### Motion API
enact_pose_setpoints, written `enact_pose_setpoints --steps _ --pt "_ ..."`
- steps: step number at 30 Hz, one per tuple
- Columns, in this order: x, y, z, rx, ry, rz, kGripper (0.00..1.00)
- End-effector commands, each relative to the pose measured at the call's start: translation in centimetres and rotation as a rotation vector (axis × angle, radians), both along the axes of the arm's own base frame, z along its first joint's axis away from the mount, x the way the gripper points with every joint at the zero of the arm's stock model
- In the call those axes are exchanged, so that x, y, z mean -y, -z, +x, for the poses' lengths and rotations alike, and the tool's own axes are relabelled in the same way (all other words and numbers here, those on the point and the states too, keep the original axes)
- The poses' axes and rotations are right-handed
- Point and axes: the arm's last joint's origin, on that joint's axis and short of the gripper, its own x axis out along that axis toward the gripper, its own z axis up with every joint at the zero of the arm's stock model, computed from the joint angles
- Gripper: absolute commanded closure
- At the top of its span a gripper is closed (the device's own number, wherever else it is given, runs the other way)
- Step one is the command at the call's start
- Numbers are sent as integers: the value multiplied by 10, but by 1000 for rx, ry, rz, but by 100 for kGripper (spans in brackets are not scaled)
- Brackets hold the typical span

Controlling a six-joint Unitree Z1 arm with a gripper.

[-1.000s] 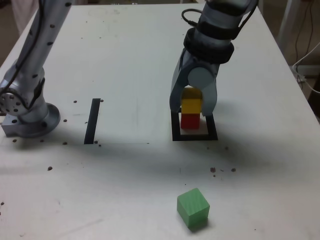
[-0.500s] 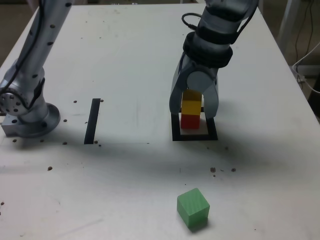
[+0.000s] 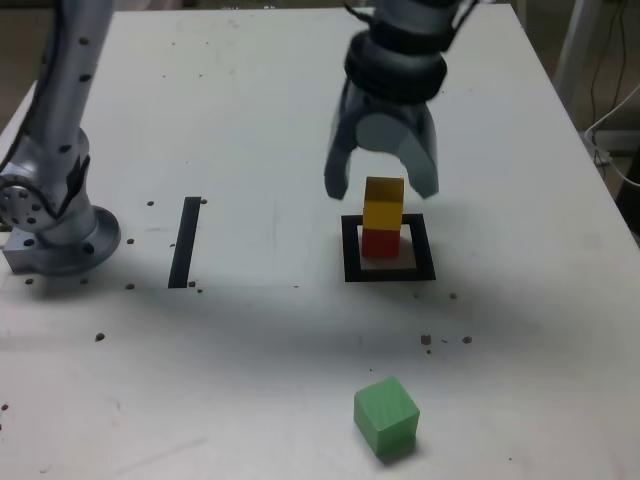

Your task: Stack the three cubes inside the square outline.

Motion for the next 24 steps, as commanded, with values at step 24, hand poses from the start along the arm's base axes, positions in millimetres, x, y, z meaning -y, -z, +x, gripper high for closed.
enact_pose_setpoints --steps 24 --pt "168 -44 -51 96 384 -2 0"
